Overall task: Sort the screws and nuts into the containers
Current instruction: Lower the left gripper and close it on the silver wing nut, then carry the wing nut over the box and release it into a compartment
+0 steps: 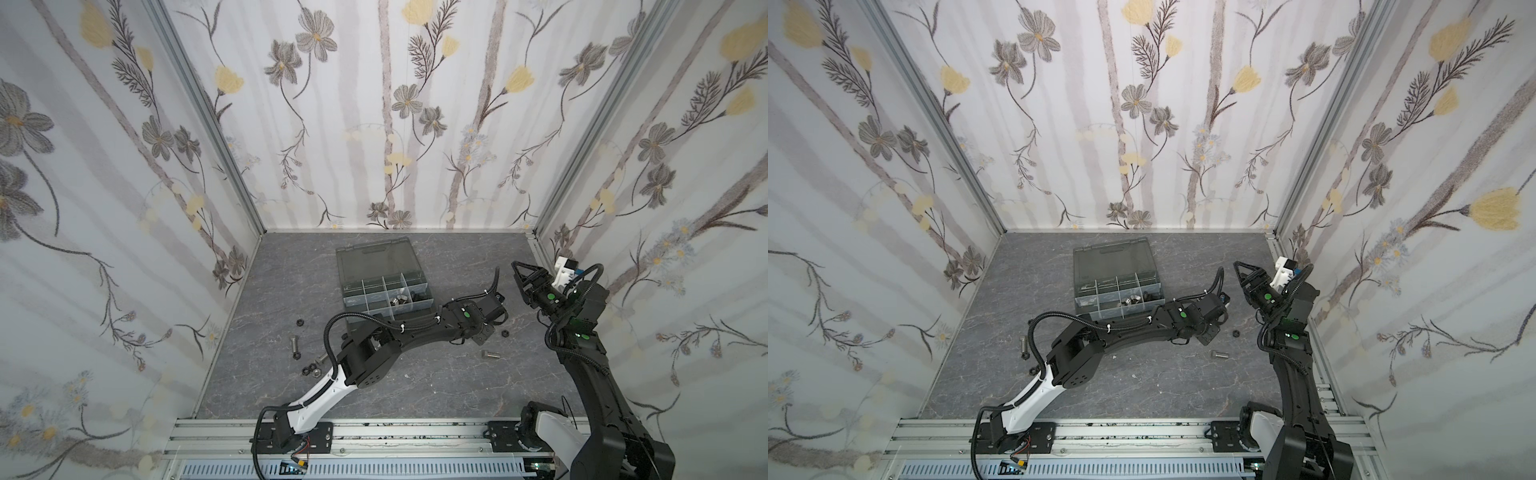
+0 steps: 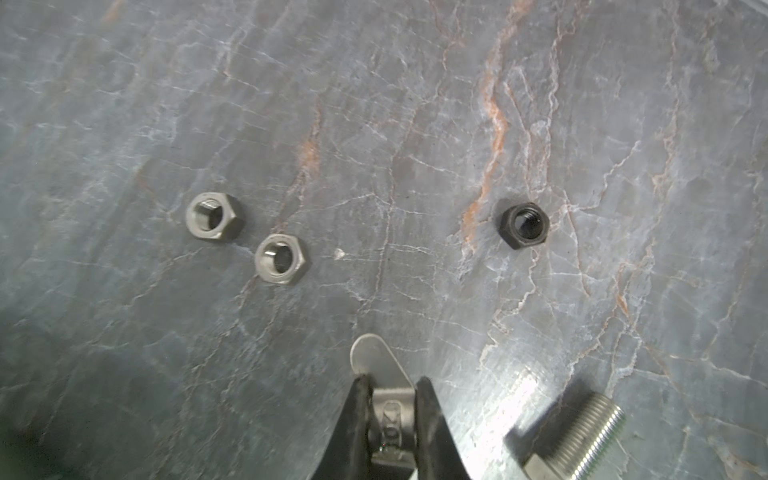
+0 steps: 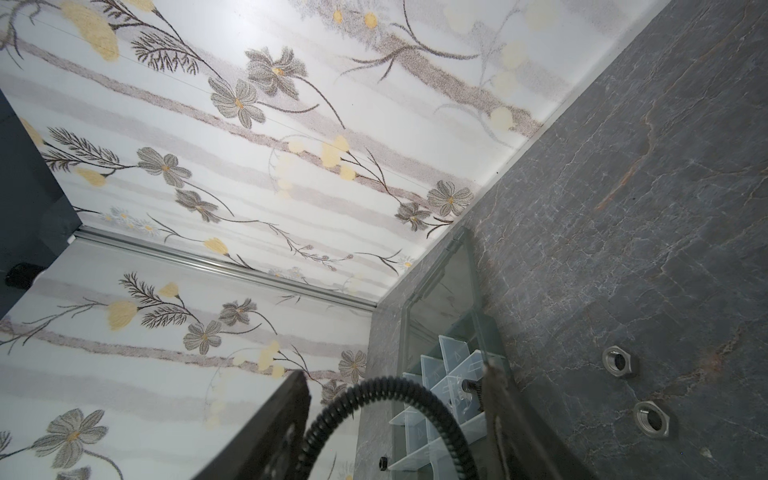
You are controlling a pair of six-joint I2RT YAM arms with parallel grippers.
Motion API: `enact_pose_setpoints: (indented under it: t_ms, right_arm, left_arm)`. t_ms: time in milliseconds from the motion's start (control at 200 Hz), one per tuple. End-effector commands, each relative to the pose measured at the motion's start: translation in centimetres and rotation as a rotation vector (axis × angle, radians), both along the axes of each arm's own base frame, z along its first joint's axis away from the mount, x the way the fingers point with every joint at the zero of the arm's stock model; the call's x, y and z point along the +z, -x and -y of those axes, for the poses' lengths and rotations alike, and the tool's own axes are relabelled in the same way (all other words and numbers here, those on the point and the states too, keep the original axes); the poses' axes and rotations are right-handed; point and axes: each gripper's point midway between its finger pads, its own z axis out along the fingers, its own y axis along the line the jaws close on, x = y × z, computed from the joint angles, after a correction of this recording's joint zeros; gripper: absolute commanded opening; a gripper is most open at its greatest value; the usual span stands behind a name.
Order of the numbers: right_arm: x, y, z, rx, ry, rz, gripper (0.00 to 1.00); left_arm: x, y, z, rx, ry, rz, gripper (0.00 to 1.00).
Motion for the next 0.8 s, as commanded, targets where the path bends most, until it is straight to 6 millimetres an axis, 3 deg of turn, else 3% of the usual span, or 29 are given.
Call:
enact_pose_setpoints:
  t_ms: [0,160,460,794]
  right_arm:
    - [0.8,0.0,0.0,-0.003,0.009,0.037,0.67]
    - [0.3,0.0,0.0,-0.003,0.014,0.028,0.67]
    - [-0.5,0.0,0.1,-0.006,0.022,0.014,0.67]
    - [-2.0,0.0,-1.1,0.016,0.047,-0.012,0.68]
  left_arm:
    - [1.4,-0.8,-0.7,0.032,0.025,0.007,0.12]
    - [3.1,-1.9,-2.5,0.075,0.051,0.013,0.12]
    - [6.1,-4.5,-7.8,0.179,0.099,0.028,0.12]
    - [7.1,-7.1,-14.2,0.306,0.162,-0.017,0.12]
